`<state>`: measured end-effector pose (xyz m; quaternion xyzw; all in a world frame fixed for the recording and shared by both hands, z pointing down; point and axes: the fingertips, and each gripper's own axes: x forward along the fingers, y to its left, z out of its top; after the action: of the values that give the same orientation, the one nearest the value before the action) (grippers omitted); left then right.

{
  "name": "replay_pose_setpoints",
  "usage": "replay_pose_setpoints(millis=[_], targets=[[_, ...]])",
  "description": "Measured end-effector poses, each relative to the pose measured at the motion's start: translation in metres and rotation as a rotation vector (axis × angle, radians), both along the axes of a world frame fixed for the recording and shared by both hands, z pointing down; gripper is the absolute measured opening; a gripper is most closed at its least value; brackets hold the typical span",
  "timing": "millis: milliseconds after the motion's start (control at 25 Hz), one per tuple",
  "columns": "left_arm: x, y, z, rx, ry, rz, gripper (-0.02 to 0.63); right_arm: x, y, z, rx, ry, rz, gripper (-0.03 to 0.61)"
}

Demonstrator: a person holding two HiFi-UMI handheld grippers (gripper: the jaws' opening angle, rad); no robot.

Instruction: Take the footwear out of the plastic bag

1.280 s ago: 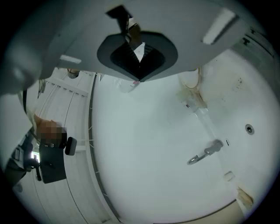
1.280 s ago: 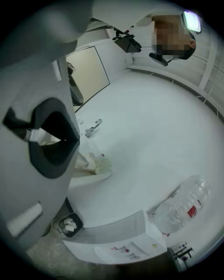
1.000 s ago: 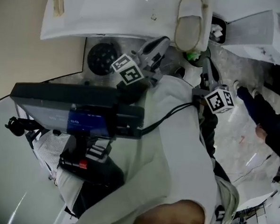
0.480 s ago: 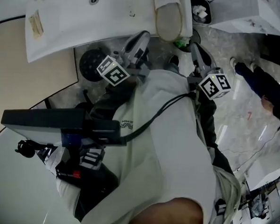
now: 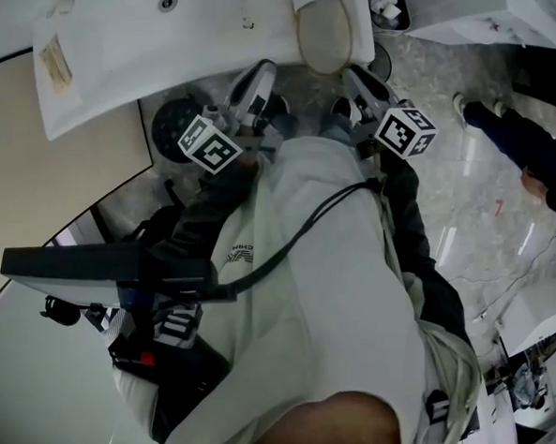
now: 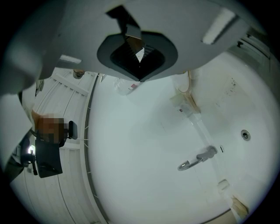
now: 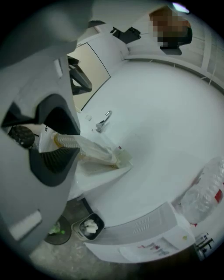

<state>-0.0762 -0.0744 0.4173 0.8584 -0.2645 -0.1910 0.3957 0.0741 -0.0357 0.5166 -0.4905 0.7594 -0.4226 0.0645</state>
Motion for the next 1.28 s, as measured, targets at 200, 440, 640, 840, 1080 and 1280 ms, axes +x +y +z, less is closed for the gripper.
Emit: replay_pose_setpoints(millis=[200,440,640,840,1080,1280], targets=[[-0.009,-0.005,0.001,-0.008,-0.011,-0.018,-0.002,0.022,0.006,-0.043,0.047,-0.007,0.045,0.081],[-0.006,-0.023,0.002,-0.015,0.004,0.013,-0.002,0.049,-0.064,-0.047,0.045,0.071,-0.224,0.237],[0.002,-0.043,-0.006,0.016,0.031,0.055,-0.002,0.037,-0.110,0.000,-0.167,0.100,-0.410,0.259],[0.000,-0.049,-0.007,0.022,0.032,0.046,-0.002,0.028,-0.115,0.028,-0.337,0.066,-0.497,0.259],[-0.008,-0.052,-0.006,0.011,0.044,0.015,-0.002,0.042,-0.122,0.016,-0.336,0.162,-0.523,0.259],[-0.003,-0.049,-0.006,0.008,0.064,0.018,-0.002,0.044,-0.133,0.037,-0.440,0.146,-0.520,0.258]])
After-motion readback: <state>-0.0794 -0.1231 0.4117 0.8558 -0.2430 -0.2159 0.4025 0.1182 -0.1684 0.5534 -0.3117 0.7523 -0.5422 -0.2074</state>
